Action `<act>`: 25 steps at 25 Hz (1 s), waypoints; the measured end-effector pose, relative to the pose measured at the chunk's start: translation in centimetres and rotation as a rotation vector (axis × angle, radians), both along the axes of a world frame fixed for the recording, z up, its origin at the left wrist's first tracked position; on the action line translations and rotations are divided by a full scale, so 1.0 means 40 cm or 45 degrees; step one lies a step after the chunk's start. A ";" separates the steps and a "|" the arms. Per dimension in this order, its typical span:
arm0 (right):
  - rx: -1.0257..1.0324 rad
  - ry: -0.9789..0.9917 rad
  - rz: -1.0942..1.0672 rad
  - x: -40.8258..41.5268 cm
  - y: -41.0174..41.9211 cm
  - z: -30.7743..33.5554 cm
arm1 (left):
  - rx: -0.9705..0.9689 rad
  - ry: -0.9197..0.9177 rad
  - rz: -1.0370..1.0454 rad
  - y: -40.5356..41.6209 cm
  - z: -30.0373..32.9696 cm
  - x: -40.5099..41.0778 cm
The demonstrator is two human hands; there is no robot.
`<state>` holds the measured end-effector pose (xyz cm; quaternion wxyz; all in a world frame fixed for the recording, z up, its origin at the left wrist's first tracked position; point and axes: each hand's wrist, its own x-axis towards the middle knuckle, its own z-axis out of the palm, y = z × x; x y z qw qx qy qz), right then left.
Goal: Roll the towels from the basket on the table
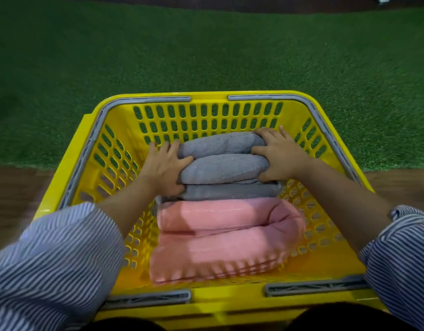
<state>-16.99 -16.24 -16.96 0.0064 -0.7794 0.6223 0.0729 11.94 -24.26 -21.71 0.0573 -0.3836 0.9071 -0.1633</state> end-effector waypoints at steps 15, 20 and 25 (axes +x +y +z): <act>-0.123 -0.144 -0.082 0.000 0.011 -0.024 | 0.519 0.842 0.228 0.027 -0.004 -0.046; -0.102 -0.163 -0.088 -0.003 0.016 -0.018 | 0.564 0.923 0.211 0.027 0.005 -0.031; -0.001 -0.434 -0.210 0.020 0.098 0.015 | 0.730 1.015 0.330 0.087 0.069 -0.023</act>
